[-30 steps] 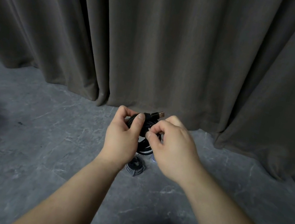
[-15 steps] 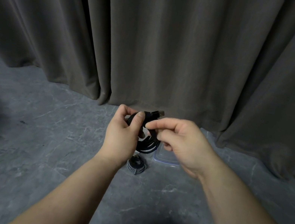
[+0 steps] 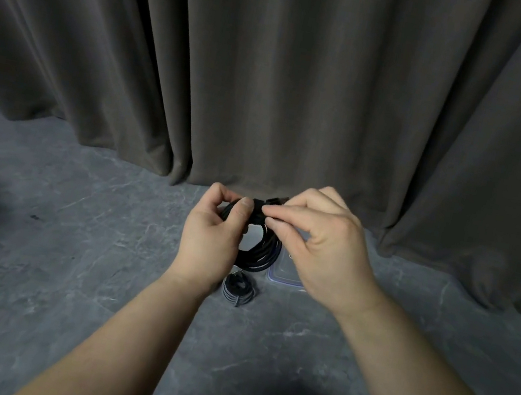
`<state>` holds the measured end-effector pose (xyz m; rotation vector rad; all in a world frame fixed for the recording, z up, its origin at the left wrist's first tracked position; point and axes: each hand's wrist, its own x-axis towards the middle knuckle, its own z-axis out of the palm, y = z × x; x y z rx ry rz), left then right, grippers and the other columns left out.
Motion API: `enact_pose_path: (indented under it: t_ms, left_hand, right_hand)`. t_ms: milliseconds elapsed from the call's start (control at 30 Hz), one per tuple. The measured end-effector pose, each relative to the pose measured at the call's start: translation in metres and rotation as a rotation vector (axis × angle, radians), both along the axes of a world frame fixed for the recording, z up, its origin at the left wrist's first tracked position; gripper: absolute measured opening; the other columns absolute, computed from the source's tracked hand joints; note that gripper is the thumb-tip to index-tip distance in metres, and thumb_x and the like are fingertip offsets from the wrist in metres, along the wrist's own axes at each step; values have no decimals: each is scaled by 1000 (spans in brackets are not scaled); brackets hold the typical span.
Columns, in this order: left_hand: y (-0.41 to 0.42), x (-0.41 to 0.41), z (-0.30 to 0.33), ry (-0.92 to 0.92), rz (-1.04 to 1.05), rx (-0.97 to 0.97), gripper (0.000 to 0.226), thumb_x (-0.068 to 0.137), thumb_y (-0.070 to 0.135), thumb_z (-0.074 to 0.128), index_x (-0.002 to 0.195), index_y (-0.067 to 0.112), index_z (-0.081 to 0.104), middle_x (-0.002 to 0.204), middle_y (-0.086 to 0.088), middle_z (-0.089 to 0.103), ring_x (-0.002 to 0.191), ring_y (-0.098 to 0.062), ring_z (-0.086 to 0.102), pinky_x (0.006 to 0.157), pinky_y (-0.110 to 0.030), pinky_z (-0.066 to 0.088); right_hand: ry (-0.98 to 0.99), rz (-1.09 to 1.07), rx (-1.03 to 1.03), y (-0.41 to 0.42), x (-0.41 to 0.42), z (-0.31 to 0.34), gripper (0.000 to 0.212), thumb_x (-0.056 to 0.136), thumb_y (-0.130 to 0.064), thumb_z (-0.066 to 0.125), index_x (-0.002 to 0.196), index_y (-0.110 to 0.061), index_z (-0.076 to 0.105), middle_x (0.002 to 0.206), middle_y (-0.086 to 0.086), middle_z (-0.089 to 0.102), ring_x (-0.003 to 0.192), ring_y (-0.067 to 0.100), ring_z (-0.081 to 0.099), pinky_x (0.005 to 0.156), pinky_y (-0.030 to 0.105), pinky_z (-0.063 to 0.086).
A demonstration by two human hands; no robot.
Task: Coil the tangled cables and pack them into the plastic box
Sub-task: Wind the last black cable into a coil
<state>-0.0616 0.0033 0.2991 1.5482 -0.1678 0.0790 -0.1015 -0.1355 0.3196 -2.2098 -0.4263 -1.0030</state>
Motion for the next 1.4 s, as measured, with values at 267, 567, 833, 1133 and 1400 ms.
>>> enact_pose_path:
  t_ms: [267, 567, 833, 1133, 1400]
  left_hand:
    - [-4, -5, -1, -12, -32, 83, 21, 94, 13, 59, 75, 10, 51, 68, -9, 57, 60, -10, 48, 58, -19, 40]
    - [3, -6, -1, 9, -249, 127, 19, 94, 8, 57, 76, 9, 53, 57, 8, 54, 50, -3, 43, 55, -16, 37]
    - [5, -9, 5, 9, -360, 146, 19, 96, 9, 54, 78, 9, 50, 58, 3, 45, 48, -3, 37, 49, -14, 32]
    - [6, -12, 12, -27, -431, 111, 23, 98, 6, 52, 76, 9, 47, 53, 10, 44, 46, -2, 36, 47, -12, 31]
    - [2, -16, 16, -72, -411, 100, 22, 97, 6, 51, 75, 9, 48, 56, 7, 47, 49, -2, 40, 51, -12, 35]
  right_hand:
    - [-77, -35, 23, -6, 2, 2, 5, 76, -11, 76, 80, -9, 77, 72, 1, 68, 66, 17, 59, 63, 26, 48]
    - [214, -9, 396, -5, 7, -6, 5, 75, -8, 76, 78, -13, 76, 72, -10, 63, 67, 12, 64, 65, 30, 53]
    - [392, -12, 518, -5, 7, -5, 28, 78, -3, 75, 68, -29, 68, 70, -3, 69, 66, 11, 66, 69, 30, 57]
    - [614, 46, 755, -7, 8, 3, 19, 78, -2, 74, 68, -17, 70, 57, -2, 67, 55, 8, 62, 59, 25, 54]
    - [770, 135, 974, -6, 5, 11, 11, 85, 3, 65, 77, -5, 67, 54, -2, 63, 50, 8, 60, 50, 22, 54]
